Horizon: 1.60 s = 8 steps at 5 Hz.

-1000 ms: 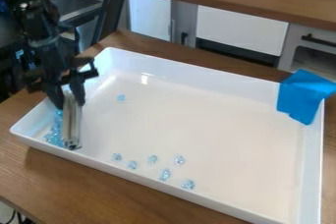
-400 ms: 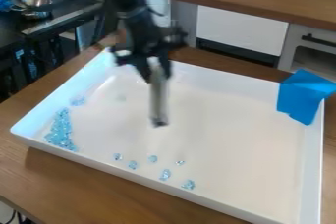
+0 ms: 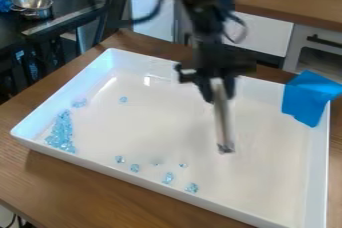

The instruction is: Sweep into pile

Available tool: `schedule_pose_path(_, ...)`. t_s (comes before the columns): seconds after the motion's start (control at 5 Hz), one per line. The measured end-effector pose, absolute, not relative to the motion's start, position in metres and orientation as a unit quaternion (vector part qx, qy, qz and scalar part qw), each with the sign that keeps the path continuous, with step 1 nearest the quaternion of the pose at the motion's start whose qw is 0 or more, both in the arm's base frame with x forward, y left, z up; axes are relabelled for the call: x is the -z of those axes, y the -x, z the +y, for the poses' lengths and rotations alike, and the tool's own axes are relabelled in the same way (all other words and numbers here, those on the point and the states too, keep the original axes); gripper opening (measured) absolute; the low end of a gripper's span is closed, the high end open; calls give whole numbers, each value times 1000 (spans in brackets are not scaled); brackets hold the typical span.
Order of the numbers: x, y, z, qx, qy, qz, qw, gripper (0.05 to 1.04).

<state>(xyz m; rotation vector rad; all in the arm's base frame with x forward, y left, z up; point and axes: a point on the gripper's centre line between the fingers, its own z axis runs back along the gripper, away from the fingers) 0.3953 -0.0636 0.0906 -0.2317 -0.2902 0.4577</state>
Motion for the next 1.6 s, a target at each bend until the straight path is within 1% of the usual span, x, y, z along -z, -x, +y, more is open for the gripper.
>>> schedule_pose_path(0.2, -76, -398, -87, -217, 95, -136, 962, 370)
schedule_pose_path(0.4, -70, -399, -91, -207, 86, -145, 964, 370)
schedule_pose_path(0.6, -54, -384, -100, -181, 74, -136, 971, 370)
schedule_pose_path(0.8, -48, -369, -99, -165, 75, -127, 975, 370)
schedule_pose_path(1.2, -52, -358, -83, -135, 74, -128, 980, 370)
schedule_pose_path(1.4, -50, -361, -69, -113, 58, -143, 982, 370)
schedule_pose_path(1.6, -45, -363, -52, -94, 39, -140, 985, 370)
